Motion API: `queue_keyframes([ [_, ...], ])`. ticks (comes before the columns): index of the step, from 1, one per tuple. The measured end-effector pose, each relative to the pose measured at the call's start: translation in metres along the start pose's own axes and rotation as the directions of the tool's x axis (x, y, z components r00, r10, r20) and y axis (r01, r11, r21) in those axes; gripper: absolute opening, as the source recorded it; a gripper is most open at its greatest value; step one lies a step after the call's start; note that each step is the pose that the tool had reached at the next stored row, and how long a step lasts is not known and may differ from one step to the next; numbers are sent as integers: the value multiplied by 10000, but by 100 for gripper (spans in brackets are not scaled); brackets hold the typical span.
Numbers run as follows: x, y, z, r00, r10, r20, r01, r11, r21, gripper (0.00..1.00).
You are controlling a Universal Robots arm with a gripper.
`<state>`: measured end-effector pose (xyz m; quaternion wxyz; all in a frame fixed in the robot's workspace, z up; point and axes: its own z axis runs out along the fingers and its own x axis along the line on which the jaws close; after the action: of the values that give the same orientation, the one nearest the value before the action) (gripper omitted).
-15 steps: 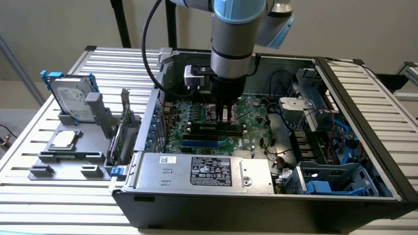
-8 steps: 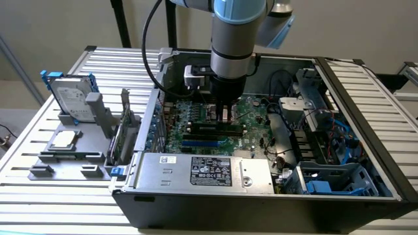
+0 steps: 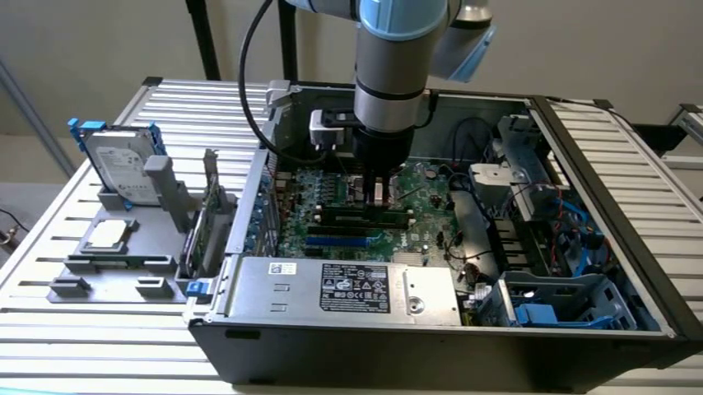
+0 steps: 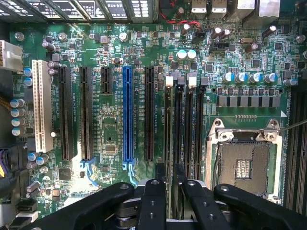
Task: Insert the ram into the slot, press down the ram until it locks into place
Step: 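Insert the ram into the slot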
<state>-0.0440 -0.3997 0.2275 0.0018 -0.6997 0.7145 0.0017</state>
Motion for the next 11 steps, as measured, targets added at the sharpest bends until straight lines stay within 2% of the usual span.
queue_keyframes([
  [8,0,0,-110,10000,-2,-2,2,10000,-2,21],
  [11,-1,2,-123,10000,-1,1,1,10000,-1,21],
])
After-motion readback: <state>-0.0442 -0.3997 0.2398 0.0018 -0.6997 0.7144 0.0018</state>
